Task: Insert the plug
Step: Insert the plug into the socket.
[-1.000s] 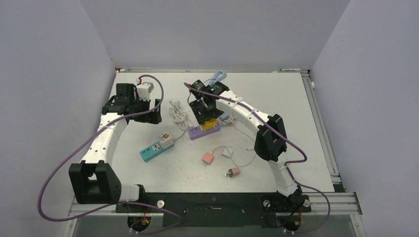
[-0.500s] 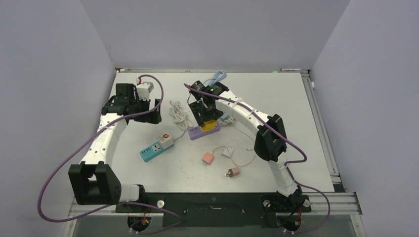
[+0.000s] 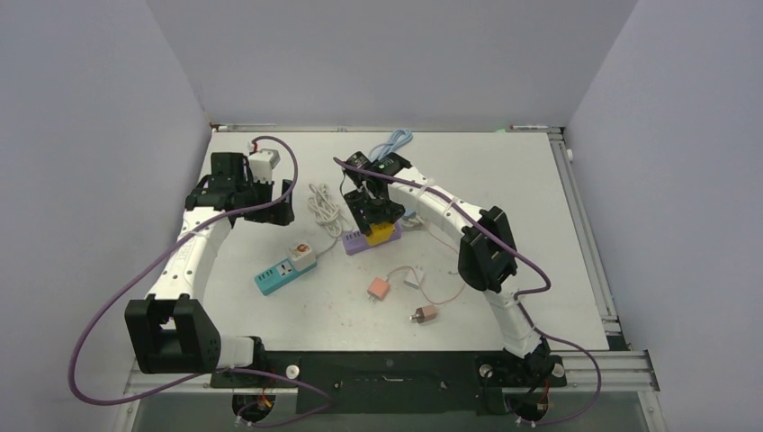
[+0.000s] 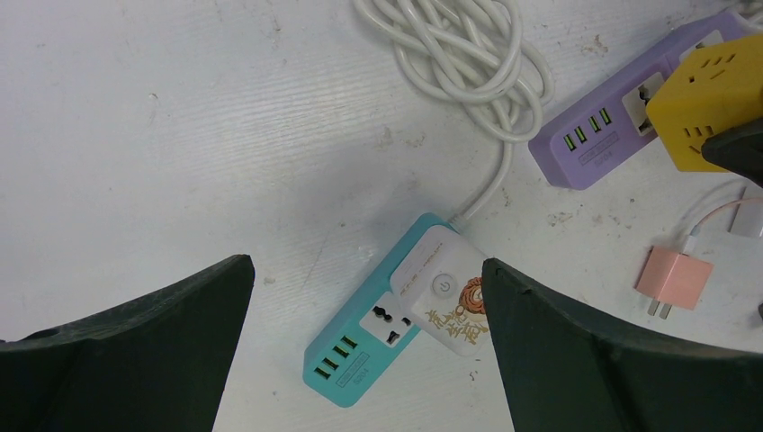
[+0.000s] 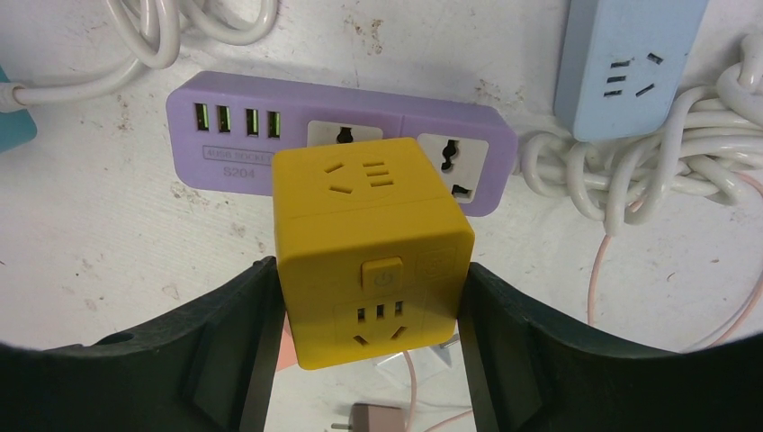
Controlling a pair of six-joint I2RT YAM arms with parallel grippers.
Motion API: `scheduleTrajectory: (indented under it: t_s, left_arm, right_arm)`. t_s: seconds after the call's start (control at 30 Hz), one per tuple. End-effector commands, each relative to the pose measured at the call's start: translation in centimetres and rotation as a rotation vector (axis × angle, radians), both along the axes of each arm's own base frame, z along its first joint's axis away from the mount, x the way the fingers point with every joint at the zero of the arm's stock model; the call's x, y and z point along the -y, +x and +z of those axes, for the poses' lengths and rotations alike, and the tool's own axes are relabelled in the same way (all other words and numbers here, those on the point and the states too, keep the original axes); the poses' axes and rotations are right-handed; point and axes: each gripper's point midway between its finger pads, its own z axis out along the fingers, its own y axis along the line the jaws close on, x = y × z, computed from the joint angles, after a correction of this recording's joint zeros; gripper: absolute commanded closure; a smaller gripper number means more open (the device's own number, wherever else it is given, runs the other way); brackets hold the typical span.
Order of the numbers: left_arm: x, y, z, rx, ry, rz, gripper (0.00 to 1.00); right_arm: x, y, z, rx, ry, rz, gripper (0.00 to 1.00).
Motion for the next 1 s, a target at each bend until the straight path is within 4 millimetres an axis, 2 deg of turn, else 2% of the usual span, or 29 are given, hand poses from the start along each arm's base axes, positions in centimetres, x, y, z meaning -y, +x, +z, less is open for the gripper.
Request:
scheduleTrajectory:
  t_s: [0.0, 0.6, 0.97]
  left_arm:
    - [0.0, 0.6, 1.4, 0.071, -0.004, -0.004, 0.04]
    - [-0.1, 0.6, 1.2, 0.074, -0.003, -0.006, 0.04]
    - [0.1, 0.5, 1.0, 0.074, -0.008, -0.011, 0.04]
  right_arm:
    - [-0.5, 0.3, 0.7, 0.021, 0.016, -0.010, 0.95]
    - [-0.8, 0.8, 0.3, 0.030, -0.017, -0.008, 0.95]
    - [-0.6, 0.5, -1.1, 0.038, -0.080, -0.003, 0.95]
